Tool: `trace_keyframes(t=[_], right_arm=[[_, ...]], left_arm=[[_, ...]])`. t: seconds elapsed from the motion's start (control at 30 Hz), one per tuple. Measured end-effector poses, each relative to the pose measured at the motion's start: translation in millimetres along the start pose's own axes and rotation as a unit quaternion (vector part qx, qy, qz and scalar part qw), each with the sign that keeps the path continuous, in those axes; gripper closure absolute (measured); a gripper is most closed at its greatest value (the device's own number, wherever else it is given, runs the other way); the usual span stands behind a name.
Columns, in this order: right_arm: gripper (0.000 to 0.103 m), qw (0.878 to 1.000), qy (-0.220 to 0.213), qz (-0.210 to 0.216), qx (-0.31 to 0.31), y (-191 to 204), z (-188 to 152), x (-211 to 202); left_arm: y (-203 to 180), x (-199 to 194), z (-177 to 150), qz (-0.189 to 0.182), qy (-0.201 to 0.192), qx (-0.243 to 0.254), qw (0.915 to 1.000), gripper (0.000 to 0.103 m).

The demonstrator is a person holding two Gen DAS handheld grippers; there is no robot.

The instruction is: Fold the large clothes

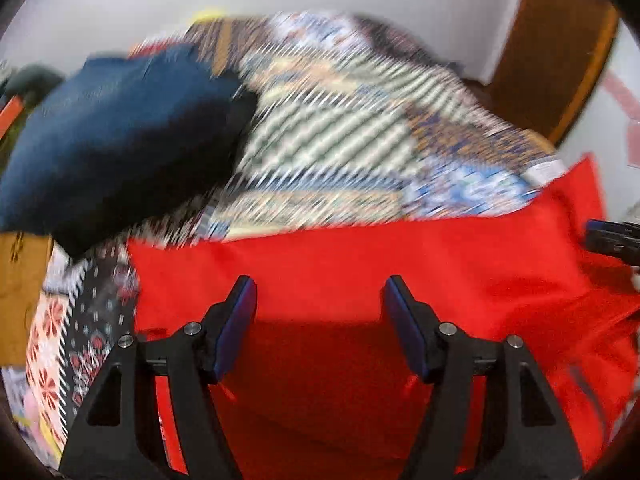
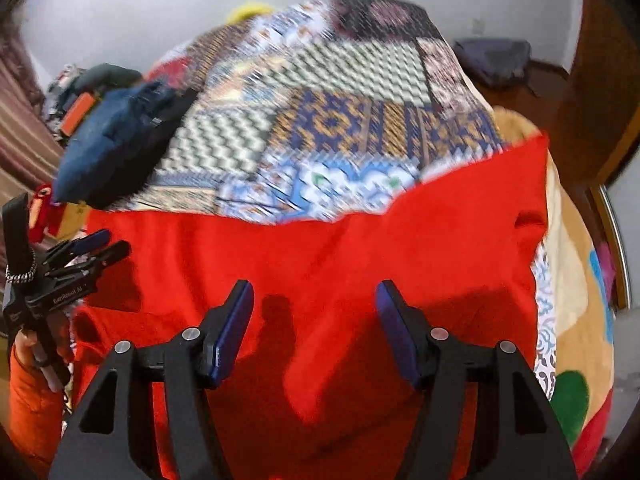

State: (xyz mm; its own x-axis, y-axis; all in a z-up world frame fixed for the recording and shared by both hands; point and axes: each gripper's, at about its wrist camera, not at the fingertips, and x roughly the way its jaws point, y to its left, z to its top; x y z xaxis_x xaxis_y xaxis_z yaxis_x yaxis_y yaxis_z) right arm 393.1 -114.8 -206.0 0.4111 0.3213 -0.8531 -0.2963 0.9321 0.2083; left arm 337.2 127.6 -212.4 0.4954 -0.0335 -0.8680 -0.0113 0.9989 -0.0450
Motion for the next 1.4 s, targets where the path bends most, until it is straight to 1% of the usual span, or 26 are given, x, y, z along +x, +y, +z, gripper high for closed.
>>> trace_keyframes(t=[0.03, 0.1, 0.17, 0.2, 0.23, 0.27, 0.33, 0.37, 0.4, 0.47, 0.5, 0.53, 0.6, 0.67, 0.7, 0.8, 0.83, 0.9, 0.93, 1.0, 1.03, 1.13, 1.17, 1.23, 1.33, 1.4], right_arm=[[0.043, 1.0, 0.0, 0.0, 0.006, -5.7, -1.9, -0.2], [0.043, 1.0, -0.016, 0.009, 0.015, -17.7, -9.2, -10.4], [0.043, 0.999, -0.03, -0.004, 0.021, -26.8, -13.7, -22.2], [0.043, 0.999, -0.037, -0.013, 0.023, -31.5, -16.8, -28.8], [0.043, 0.999, -0.043, -0.019, 0.025, -36.2, -20.9, -35.4], [0.043, 0.998, -0.046, -0.022, 0.027, -38.0, -22.9, -38.2], [0.043, 0.997, -0.05, -0.055, 0.033, -45.5, -28.6, -45.4], [0.043, 0.996, -0.051, -0.068, 0.033, -48.7, -27.9, -44.4], [0.043, 0.995, -0.051, -0.075, 0.032, -50.5, -29.5, -45.3], [0.043, 0.993, -0.044, -0.101, 0.036, -56.1, -34.7, -47.5], [0.043, 0.993, -0.039, -0.106, 0.04, -59.1, -37.0, -47.9], [0.043, 0.993, -0.036, -0.105, 0.045, -62.3, -38.1, -47.6], [0.043, 0.994, -0.037, -0.088, 0.06, -68.9, -41.6, -53.8], [0.043, 0.993, -0.042, -0.079, 0.075, -72.1, -41.3, -60.4], [0.043, 0.993, -0.048, -0.074, 0.081, -73.4, -39.9, -64.3], [0.043, 0.992, -0.062, -0.051, 0.093, -77.2, -31.9, -70.1], [0.043, 0.992, -0.067, -0.045, 0.1, -79.6, -27.2, -70.5], [0.039, 0.991, -0.071, -0.04, 0.111, -81.3, -21.6, -66.9], [0.039, 0.99, -0.072, -0.039, 0.116, -84.2, -18.2, -64.8], [0.039, 0.988, -0.069, -0.024, 0.135, -91.6, -11.8, -57.4], [0.039, 0.987, -0.065, -0.015, 0.145, -95.0, -10.5, -54.2], [0.039, 0.982, -0.046, 0.014, 0.181, -106.8, -4.0, -35.6], [0.039, 0.981, -0.041, 0.02, 0.186, -109.3, -3.6, -31.3], [0.038, 0.979, -0.033, 0.032, 0.199, -112.0, -2.8, -21.5], [0.036, 0.981, -0.048, 0.034, 0.187, -106.7, 1.6, -16.3], [0.039, 0.983, -0.048, 0.027, 0.177, -103.2, 4.8, -13.6]], left_arm=[[8.4, 4.1, -4.2, 0.002, 0.004, -0.011, 0.9999, 0.037], [23.5, 3.9, -11.4, -0.004, 0.003, -0.028, 0.9996, 0.037], [34.8, -2.9, -18.3, -0.011, -0.003, -0.04, 0.9991, 0.037], [39.0, -7.1, -21.5, -0.008, -0.004, -0.043, 0.999, 0.037], [41.7, -10.5, -24.3, 0.001, -0.004, -0.044, 0.999, 0.037], [44.2, -14.0, -27.6, 0.018, -0.004, -0.043, 0.9989, 0.037], [49.4, -18.3, -35.1, 0.051, -0.003, -0.041, 0.9978, 0.026], [53.7, -20.4, -40.2, 0.06, -0.004, -0.044, 0.9972, 0.024], [59.2, -22.3, -45.4, 0.059, -0.003, -0.053, 0.9968, 0.022], [71.7, -23.2, -53.6, 0.041, 0.004, -0.08, 0.9959, 0.021], [78.3, -24.7, -57.9, 0.03, 0.007, -0.098, 0.9947, 0.021], [83.8, -26.4, -61.1, 0.025, 0.011, -0.112, 0.9934, 0.021], [89.6, -31.5, -65.9, 0.023, 0.011, -0.127, 0.9916, 0.022], [94.8, -37.6, -69.2, 0.023, 0.009, -0.139, 0.99, 0.022], [97.7, -40.5, -70.3, 0.016, 0.007, -0.145, 0.9893, 0.022], [106.2, -41.0, -69.0, -0.026, 0.006, -0.177, 0.9838, 0.021], [110.0, -39.1, -68.3, -0.05, 0.008, -0.194, 0.9798, 0.021], [113.0, -34.8, -65.8, -0.087, 0.012, -0.211, 0.9736, 0.021], [113.5, -31.7, -64.3, -0.108, 0.014, -0.218, 0.9699, 0.021], [112.5, -25.4, -60.1, -0.137, 0.014, -0.227, 0.9642, 0.021], [111.8, -20.3, -57.8, -0.15, 0.015, -0.232, 0.9609, 0.021], [109.0, -6.2, -52.3, -0.172, 0.025, -0.244, 0.954, 0.021], [108.7, -1.4, -50.8, -0.169, 0.028, -0.25, 0.953, 0.021], [107.9, 1.3, -47.3, -0.164, 0.023, -0.25, 0.954, 0.019], [102.6, 1.9, -43.0, -0.178, 0.019, -0.238, 0.9547, 0.019], [95.0, 1.5, -40.6, -0.173, 0.019, -0.215, 0.961, 0.019]])
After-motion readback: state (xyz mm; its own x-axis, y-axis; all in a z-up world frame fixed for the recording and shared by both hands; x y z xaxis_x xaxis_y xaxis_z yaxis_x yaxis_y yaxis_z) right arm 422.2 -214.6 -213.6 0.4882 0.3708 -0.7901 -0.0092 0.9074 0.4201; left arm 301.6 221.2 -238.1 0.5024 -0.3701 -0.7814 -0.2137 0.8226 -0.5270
